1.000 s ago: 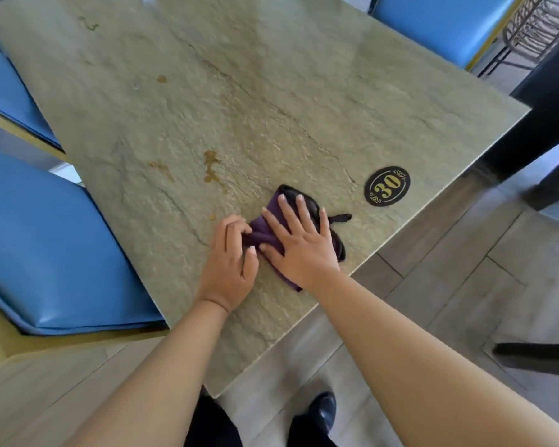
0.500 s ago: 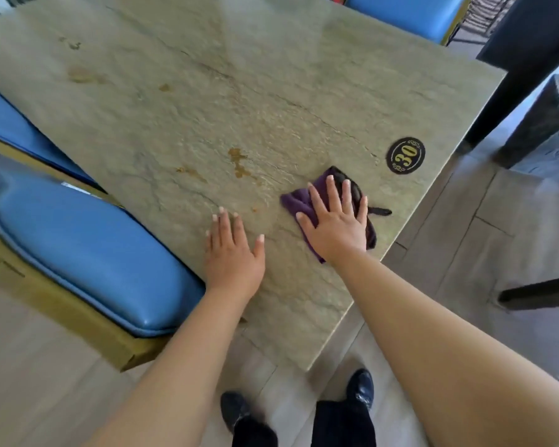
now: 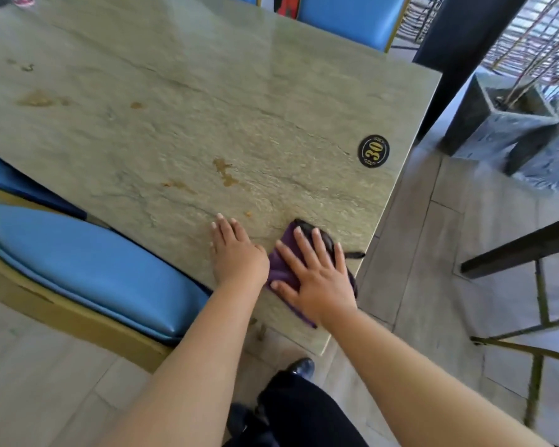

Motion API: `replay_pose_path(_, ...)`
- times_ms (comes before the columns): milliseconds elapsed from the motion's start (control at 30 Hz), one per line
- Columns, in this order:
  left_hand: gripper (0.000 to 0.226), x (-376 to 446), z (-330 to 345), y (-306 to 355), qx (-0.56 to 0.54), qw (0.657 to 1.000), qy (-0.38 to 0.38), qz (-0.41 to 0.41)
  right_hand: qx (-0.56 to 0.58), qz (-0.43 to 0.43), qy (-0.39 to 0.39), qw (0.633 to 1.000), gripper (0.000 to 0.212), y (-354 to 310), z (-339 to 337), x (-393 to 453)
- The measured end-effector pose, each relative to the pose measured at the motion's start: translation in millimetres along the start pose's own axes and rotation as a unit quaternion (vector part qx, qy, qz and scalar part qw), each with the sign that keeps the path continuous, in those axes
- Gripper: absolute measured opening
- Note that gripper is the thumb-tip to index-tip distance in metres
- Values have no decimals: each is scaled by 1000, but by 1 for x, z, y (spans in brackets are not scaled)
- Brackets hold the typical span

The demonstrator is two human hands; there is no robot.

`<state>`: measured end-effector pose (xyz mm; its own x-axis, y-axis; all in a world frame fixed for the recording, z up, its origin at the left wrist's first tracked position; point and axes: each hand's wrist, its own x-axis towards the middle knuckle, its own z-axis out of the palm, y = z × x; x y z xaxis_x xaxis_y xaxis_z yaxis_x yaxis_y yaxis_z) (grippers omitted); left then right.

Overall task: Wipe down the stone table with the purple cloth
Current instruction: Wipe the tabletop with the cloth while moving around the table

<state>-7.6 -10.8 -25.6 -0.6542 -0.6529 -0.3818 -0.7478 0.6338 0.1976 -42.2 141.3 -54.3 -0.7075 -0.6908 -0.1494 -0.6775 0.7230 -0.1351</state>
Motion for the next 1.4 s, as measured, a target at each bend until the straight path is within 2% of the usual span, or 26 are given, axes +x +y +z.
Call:
replay_pose_path(133,64,-1,-8,2,-100,995,-16,-24,19,83,-25,996,73,13,-16,71)
replay_pose_path(200,62,-3,-20,8,-193,977,-48,-73,21,112,-32,993,73,6,-16,76)
replay_pose_path(267,62,-5,-37,18,-217,967,-84,-102,26,109,-17,994,75,-12,-9,54)
replay_pose_path(367,59,4,-71,27,-83,989,-120,-40,35,52,-9,998,78,-45,1,1)
replay_pose_path(467,60,29,-101,10,32,996,-74,35,30,26,-27,999,83,-55,3,-18)
replay_pose_path(533,75,48,-108,-12,103,991,-77,28,36,32,-12,999,87,-53,3,-15)
replay_pose_path(633,115,73,-109,-46,203,969,-137,-12,37,54,-4,998,90,-52,-2,7)
replay_pose_path(700,131,85,-106,-63,221,959,-174,-39,39,75,-4,996,93,-51,-6,32)
replay_pose_path(800,138,98,-101,-70,211,951,-216,-67,48,100,12,994,96,-50,-13,79)
replay_pose_path(1033,141,115,-83,-62,205,951,-202,-113,44,89,11,995,95,-81,-23,207)
replay_pose_path(1133,141,116,-83,-62,179,960,-186,-111,45,54,2,998,90,-110,-26,264)
replay_pose_path(1233,141,112,-83,-65,157,970,-160,-91,26,-86,-18,996,81,-127,-30,289)
replay_pose_path(1333,141,109,-79,-71,137,978,-137,-83,11,-240,-11,971,73,-109,-27,271)
replay_pose_path(1400,139,109,-79,-74,117,980,-138,-80,20,-243,3,970,74,-82,-25,257)
